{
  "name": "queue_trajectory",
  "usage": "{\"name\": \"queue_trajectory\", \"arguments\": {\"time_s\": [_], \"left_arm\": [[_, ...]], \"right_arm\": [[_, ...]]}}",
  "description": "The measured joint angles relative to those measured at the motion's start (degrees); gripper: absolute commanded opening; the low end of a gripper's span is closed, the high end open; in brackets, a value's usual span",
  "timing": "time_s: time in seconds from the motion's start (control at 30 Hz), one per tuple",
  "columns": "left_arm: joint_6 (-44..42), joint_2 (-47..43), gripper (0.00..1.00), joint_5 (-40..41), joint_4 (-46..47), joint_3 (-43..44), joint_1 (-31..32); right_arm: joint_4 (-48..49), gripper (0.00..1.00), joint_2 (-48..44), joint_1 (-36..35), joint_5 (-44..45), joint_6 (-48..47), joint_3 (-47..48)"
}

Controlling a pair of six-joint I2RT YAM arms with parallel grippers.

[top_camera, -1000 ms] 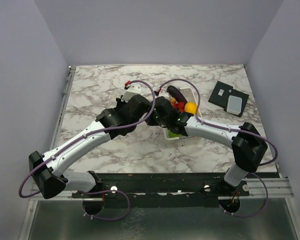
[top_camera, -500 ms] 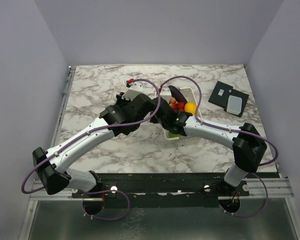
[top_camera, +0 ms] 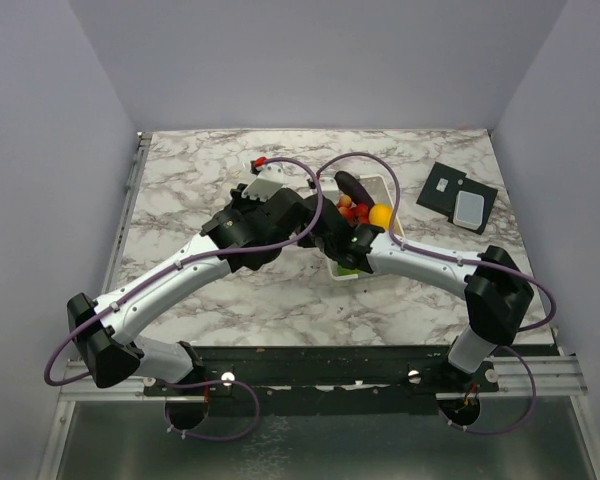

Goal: Place the food in the zip-top bag and seal the zipper
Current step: Open the zipper of the food storage bag.

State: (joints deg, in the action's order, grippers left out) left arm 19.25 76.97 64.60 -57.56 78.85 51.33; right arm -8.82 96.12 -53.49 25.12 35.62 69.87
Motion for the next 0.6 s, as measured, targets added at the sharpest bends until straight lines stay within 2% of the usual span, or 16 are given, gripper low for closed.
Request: {"name": "queue_trajectory", "arguments": {"time_s": [0.2, 0.6], "left_arm": [[0.0, 0.0, 0.00, 0.6, 0.0, 0.0, -0.3], [0.0, 0.8, 0.00, 0.6, 0.0, -0.6, -0.3]], "right_arm": [[1.6, 0.31, 0.0, 0.4, -4.8, -1.0, -0.3], [4.3, 0.54, -1.6, 0.3, -13.1, -1.4, -0.5]]}}
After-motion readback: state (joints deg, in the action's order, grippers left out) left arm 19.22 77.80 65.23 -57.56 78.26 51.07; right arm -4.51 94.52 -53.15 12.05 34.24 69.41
